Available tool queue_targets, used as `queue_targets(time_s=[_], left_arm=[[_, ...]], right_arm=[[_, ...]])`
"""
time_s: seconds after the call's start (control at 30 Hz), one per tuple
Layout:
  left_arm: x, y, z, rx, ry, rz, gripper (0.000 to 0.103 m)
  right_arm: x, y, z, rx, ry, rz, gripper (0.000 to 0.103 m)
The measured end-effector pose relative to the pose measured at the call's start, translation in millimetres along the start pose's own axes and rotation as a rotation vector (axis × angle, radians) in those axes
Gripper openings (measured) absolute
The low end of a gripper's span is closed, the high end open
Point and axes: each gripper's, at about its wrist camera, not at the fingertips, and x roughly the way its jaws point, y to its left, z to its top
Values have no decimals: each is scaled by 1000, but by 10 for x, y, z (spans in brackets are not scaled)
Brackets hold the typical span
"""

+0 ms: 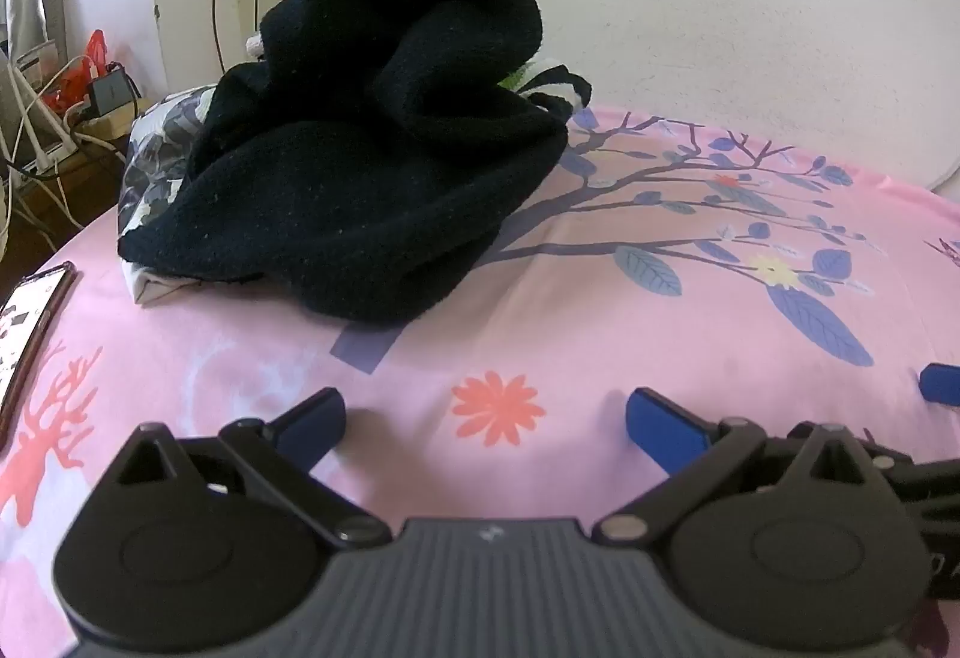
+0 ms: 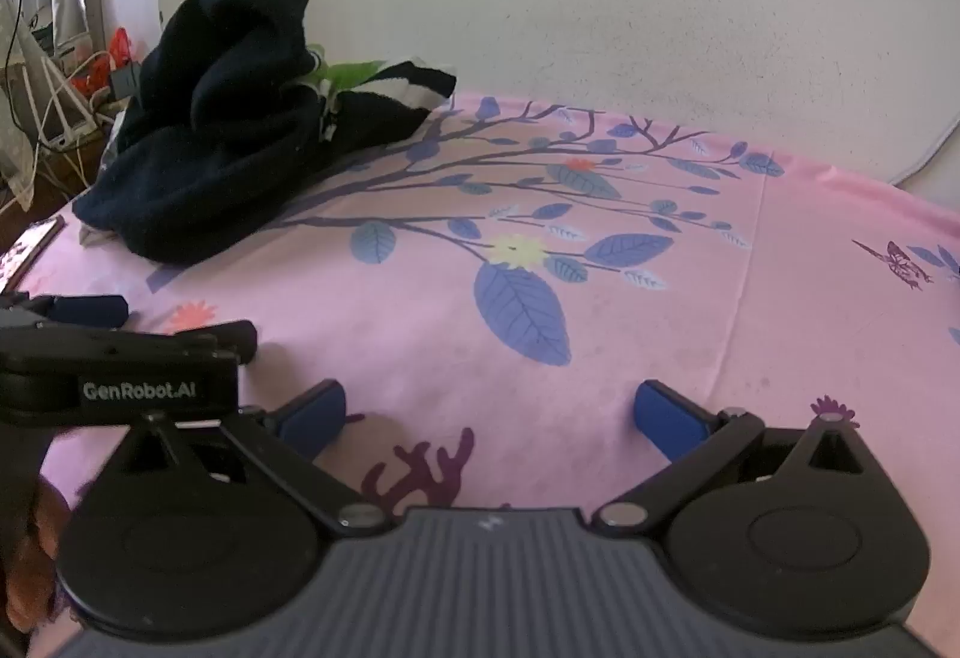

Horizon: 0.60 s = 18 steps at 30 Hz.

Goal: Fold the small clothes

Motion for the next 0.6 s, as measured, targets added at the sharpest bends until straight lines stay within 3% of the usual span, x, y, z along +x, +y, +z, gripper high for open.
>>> queue_targets(time_s=[0.3, 0.4, 0.6], left_arm=[[39, -15, 47, 12, 12, 13, 103], [44, -105, 73, 40, -20, 12, 103], [188, -244, 222, 38, -17, -31, 103]], right_arm=[[2, 5, 1, 10, -6, 2, 97], [-66, -72, -31, 62, -27, 11, 97], [-80, -238, 9, 190, -62, -67, 97]])
